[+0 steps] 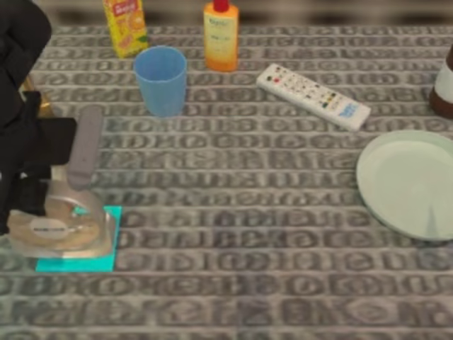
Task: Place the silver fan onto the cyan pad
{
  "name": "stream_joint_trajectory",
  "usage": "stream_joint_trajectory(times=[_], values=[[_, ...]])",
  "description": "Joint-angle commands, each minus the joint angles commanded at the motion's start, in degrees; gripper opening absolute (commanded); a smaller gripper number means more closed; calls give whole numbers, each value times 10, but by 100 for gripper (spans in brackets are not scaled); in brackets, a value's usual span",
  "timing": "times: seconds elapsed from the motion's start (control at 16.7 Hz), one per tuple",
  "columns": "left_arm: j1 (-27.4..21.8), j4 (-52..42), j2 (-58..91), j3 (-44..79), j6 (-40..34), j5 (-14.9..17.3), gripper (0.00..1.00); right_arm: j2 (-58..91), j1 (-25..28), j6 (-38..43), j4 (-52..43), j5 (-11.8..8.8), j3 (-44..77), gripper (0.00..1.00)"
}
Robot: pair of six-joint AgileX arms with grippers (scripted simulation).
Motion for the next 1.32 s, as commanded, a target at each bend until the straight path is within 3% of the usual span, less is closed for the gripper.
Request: stream_joint_trajectory(times=[0.18, 0.96, 1.32], values=[[0, 1, 0, -1, 0, 0, 0, 0, 0, 0, 0, 0, 0, 100], [0, 1, 0, -1, 0, 0, 98, 0, 0, 0, 0, 0, 0, 100], [0, 1, 0, -1, 0, 0, 100, 0, 0, 0, 0, 0, 0, 100]])
